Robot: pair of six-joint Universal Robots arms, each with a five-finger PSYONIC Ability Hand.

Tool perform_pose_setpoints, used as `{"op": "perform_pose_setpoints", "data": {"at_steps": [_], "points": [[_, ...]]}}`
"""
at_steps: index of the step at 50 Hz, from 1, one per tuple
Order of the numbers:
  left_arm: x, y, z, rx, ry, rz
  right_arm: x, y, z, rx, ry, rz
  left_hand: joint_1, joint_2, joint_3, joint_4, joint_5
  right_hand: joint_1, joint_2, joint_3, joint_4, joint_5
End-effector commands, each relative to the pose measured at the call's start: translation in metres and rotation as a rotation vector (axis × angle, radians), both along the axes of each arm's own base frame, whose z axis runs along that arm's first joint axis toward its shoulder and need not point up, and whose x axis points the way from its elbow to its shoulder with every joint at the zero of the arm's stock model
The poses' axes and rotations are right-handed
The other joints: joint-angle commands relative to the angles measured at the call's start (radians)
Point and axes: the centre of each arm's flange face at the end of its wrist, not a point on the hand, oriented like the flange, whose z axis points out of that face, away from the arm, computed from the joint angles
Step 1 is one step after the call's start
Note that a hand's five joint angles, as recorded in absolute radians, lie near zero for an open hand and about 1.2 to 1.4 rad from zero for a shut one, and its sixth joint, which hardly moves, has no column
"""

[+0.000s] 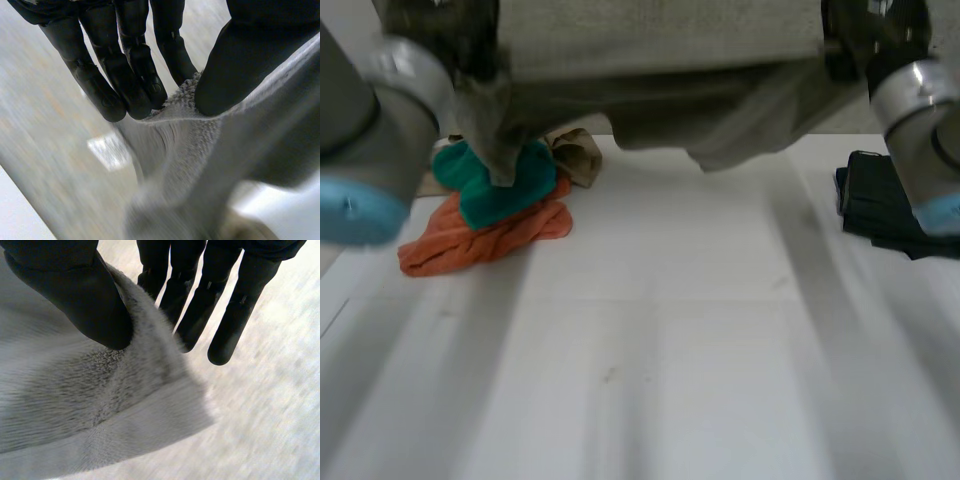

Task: Fold the laundry.

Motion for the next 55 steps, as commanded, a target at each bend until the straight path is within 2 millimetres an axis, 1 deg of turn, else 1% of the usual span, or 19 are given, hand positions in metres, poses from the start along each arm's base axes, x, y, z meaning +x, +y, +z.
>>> {"op": "perform_pose_setpoints", "data": {"at_steps": [1,2,5,6,10,11,13,14,15,18,21,23,26,29,30,33,40,48,55], "points": [[0.015,0.028,-0.094,0.273,-0.11,0.03,-0.027,0.032,-0.079,0.284,0.091,0.001,0.252,0.2,0.207,0.2,0.24,0.262,0.22,0.21,0.203,0.23],[0.018,0.034,-0.115,0.333,-0.133,0.03,-0.031,0.041,-0.099,0.355,0.116,0.016,0.252,0.2,0.207,0.2,0.24,0.262,0.22,0.21,0.203,0.23],[0.021,0.043,-0.144,0.418,-0.171,0.028,-0.035,0.057,-0.132,0.471,0.165,0.041,0.252,0.2,0.207,0.2,0.24,0.262,0.22,0.21,0.203,0.23],[0.021,0.049,-0.16,0.468,-0.194,0.02,-0.038,0.068,-0.151,0.535,0.209,0.056,0.252,0.2,0.207,0.2,0.24,0.262,0.22,0.21,0.203,0.23],[0.01,0.071,-0.186,0.572,-0.243,-0.059,-0.045,0.081,-0.179,0.602,0.336,0.062,0.252,0.2,0.207,0.2,0.24,0.262,0.22,0.21,0.203,0.23],[0.008,0.074,-0.19,0.59,-0.249,-0.075,-0.048,0.081,-0.18,0.603,0.357,0.056,0.203,0.151,0.158,0.151,0.191,0.262,0.22,0.21,0.203,0.23],[0.007,0.076,-0.193,0.622,-0.254,-0.093,-0.051,0.08,-0.181,0.598,0.39,0.045,-0.084,-0.136,-0.129,-0.136,-0.095,0.262,0.22,0.21,0.203,0.23],[0.008,0.075,-0.191,0.628,-0.251,-0.101,-0.055,0.079,-0.182,0.606,0.401,0.032,-0.431,-0.483,-0.476,-0.483,-0.443,0.262,0.22,0.21,0.203,0.23],[0.008,0.073,-0.189,0.627,-0.248,-0.106,-0.057,0.078,-0.182,0.609,0.398,0.025,-0.583,-0.635,-0.628,-0.635,-0.595,0.262,0.22,0.21,0.203,0.23],[0.01,0.06,-0.174,0.573,-0.219,-0.106,-0.061,0.076,-0.182,0.63,0.377,0.007,-0.807,-0.859,-0.852,-0.859,-0.819,0.262,0.22,0.21,0.203,0.23],[0.016,0.046,-0.163,0.527,-0.205,-0.088,-0.061,0.076,-0.182,0.641,0.358,0.005,-0.863,-0.915,-0.908,-0.915,-0.875,0.262,0.22,0.21,0.203,0.23],[0.029,0.026,-0.158,0.48,-0.208,-0.052,-0.06,0.077,-0.185,0.654,0.345,0.007,-0.878,-0.93,-0.923,-0.93,-0.89,0.262,0.22,0.21,0.203,0.23],[0.045,0.005,-0.16,0.44,-0.262,-0.028,-0.059,0.077,-0.188,0.663,0.342,0.011,-0.861,-0.912,-0.906,-0.913,-0.872,0.262,0.22,0.21,0.203,0.23],[0.06,-0.006,-0.163,0.434,-0.319,-0.027,-0.06,0.076,-0.189,0.665,0.345,0.009,-0.826,-0.877,-0.87,-0.878,-0.837,0.262,0.22,0.21,0.203,0.23],[0.067,-0.007,-0.167,0.451,-0.351,-0.038,-0.06,0.076,-0.189,0.664,0.346,0.01,-0.793,-0.845,-0.838,-0.845,-0.805,0.262,0.22,0.21,0.203,0.23],[0.073,0.002,-0.18,0.504,-0.399,-0.101,-0.061,0.074,-0.189,0.659,0.342,0.006,-0.714,-0.766,-0.759,-0.766,-0.726,0.262,0.22,0.21,0.203,0.23],[0.076,0.013,-0.199,0.528,-0.421,-0.202,-0.062,0.068,-0.187,0.656,0.336,-0.004,-0.629,-0.68,-0.673,-0.681,-0.64,0.262,0.22,0.21,0.203,0.23],[0.076,0.005,-0.215,0.453,-0.473,-0.233,-0.059,0.072,-0.189,0.665,0.338,0.004,-0.652,-0.704,-0.697,-0.704,-0.664,0.262,0.22,0.21,0.203,0.23],[0.066,0.001,-0.23,0.415,-0.521,-0.297,-0.059,0.076,-0.19,0.672,0.34,0.005,-0.629,-0.68,-0.674,-0.681,-0.64,0.262,0.22,0.21,0.203,0.23]]}}
